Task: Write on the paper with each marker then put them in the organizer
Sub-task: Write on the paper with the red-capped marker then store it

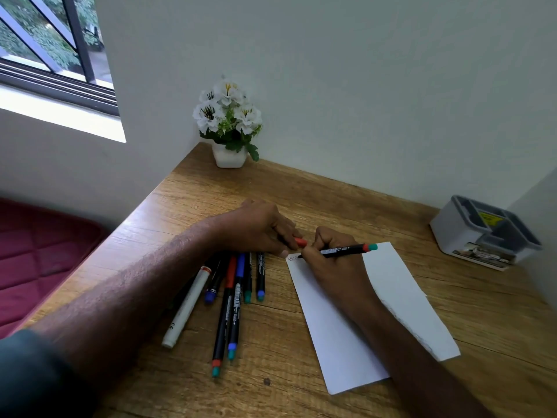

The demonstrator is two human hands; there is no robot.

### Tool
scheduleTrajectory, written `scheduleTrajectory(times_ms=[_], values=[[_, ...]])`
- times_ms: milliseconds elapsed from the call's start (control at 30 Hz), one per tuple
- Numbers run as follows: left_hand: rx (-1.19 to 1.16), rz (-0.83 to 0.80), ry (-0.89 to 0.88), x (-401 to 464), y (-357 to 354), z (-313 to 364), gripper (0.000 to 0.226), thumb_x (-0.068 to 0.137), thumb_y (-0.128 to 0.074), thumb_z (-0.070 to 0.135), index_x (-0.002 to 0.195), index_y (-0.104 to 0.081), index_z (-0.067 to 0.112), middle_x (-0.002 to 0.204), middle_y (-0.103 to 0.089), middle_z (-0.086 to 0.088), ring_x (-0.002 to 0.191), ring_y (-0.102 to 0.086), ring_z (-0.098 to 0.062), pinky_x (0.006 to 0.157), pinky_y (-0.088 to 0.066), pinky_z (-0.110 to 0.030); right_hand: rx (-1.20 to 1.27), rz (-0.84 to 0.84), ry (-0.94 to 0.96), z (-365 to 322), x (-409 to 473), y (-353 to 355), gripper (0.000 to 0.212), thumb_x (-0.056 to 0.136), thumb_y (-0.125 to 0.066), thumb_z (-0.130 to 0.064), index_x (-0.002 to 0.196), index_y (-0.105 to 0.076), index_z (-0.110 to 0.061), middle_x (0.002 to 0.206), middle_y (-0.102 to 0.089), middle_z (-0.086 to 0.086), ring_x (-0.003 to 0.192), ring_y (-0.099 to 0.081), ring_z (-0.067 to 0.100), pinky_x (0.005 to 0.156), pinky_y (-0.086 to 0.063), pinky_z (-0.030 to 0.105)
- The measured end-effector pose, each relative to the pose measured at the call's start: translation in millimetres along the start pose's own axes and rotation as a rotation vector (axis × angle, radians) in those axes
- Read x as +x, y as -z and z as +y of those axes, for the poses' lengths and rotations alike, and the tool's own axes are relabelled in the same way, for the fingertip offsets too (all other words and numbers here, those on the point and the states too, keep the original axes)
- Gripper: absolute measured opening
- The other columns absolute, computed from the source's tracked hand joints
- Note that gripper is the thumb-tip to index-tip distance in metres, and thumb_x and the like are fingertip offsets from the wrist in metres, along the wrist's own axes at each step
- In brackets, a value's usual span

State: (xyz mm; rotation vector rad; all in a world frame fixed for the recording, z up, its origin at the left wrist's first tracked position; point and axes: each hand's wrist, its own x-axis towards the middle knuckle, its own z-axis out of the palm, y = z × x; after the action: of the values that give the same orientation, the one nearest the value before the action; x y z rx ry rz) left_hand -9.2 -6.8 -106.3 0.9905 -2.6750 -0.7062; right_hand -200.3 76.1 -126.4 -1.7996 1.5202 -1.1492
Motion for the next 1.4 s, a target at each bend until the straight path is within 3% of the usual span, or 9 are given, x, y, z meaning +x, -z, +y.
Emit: scheduleTrajectory(times_ms=[467, 633, 800, 1000, 1133, 1267, 1400], values=[[0.02, 0.008, -0.015, 0.2, -0.7, -0.1, 0.027, 0.086, -0.069, 0.038, 0.113, -0.07, 0.04, 0.133, -0.056, 0.027, 0.136, -0.039, 0.0, 0.116, -0.016, -0.059, -0.013, 0.001, -0.006, -0.5, 0.5, 0.2, 0.032, 0.084, -0.064, -0.002, 0.06, -0.046, -0.011, 0.054, -0.046, -0.011, 0.054, -0.041, 0.004, 0.05, -0.032, 0.017], [0.021, 0.01, -0.017, 0.1, -0.7, 0.6, 0.028, 0.086, -0.069, 0.036, 0.114, -0.07, 0.039, 0.133, -0.056, 0.027, 0.136, -0.039, 0.0, 0.117, -0.015, -0.059, -0.007, 0.022, -0.005, 1.2, 1.6, 1.0, 0.027, 0.085, -0.065, -0.004, 0.064, -0.048, -0.002, 0.056, -0.047, -0.005, 0.055, -0.041, 0.004, 0.05, -0.032, 0.019], [0.028, 0.007, -0.011, -0.4, -0.7, 2.3, 0.028, 0.086, -0.07, 0.035, 0.115, -0.07, 0.036, 0.133, -0.057, 0.025, 0.137, -0.038, -0.001, 0.118, -0.014, -0.058, -0.055, 0.01, -0.035, 1.8, 1.7, 1.8, 0.034, 0.086, -0.065, -0.007, 0.059, -0.045, -0.014, 0.053, -0.047, -0.01, 0.054, -0.041, 0.005, 0.049, -0.032, 0.019], [0.022, 0.009, -0.02, -0.1, -0.7, 0.7, 0.028, 0.085, -0.07, 0.038, 0.113, -0.07, 0.037, 0.133, -0.057, 0.025, 0.136, -0.039, -0.001, 0.117, -0.013, -0.059, -0.022, 0.009, -0.052, 0.4, 0.9, 0.5, 0.03, 0.086, -0.064, -0.006, 0.062, -0.047, -0.008, 0.055, -0.049, -0.008, 0.055, -0.043, 0.004, 0.049, -0.032, 0.018], [-0.002, 0.021, -0.018, 0.0, -0.3, -0.2, 0.028, 0.084, -0.071, 0.038, 0.112, -0.072, 0.036, 0.132, -0.059, 0.023, 0.135, -0.042, -0.003, 0.116, -0.019, -0.058, 0.01, 0.025, -0.04, 0.4, 1.3, 2.4, 0.03, 0.087, -0.066, -0.008, 0.065, -0.047, 0.0, 0.06, -0.05, 0.008, 0.056, -0.041, 0.005, 0.05, -0.031, 0.021], [-0.016, 0.015, -0.016, -0.3, 0.2, 2.2, 0.028, 0.084, -0.072, 0.036, 0.112, -0.072, 0.034, 0.133, -0.059, 0.021, 0.135, -0.042, -0.003, 0.117, -0.02, -0.057, -0.023, 0.002, -0.063, -1.1, 0.6, 2.0, 0.029, 0.087, -0.065, -0.008, 0.064, -0.047, -0.007, 0.057, -0.048, -0.002, 0.055, -0.042, 0.004, 0.049, -0.033, 0.02], [-0.008, 0.02, -0.025, -0.9, 0.6, 5.4, 0.027, 0.085, -0.071, 0.036, 0.112, -0.072, 0.033, 0.132, -0.06, 0.021, 0.133, -0.044, -0.001, 0.117, -0.021, -0.056, 0.092, 0.105, -0.109, -1.9, 0.6, 8.0, 0.025, 0.089, -0.064, -0.006, 0.067, -0.051, -0.004, 0.062, -0.053, 0.001, 0.059, -0.047, 0.002, 0.052, -0.036, 0.016]])
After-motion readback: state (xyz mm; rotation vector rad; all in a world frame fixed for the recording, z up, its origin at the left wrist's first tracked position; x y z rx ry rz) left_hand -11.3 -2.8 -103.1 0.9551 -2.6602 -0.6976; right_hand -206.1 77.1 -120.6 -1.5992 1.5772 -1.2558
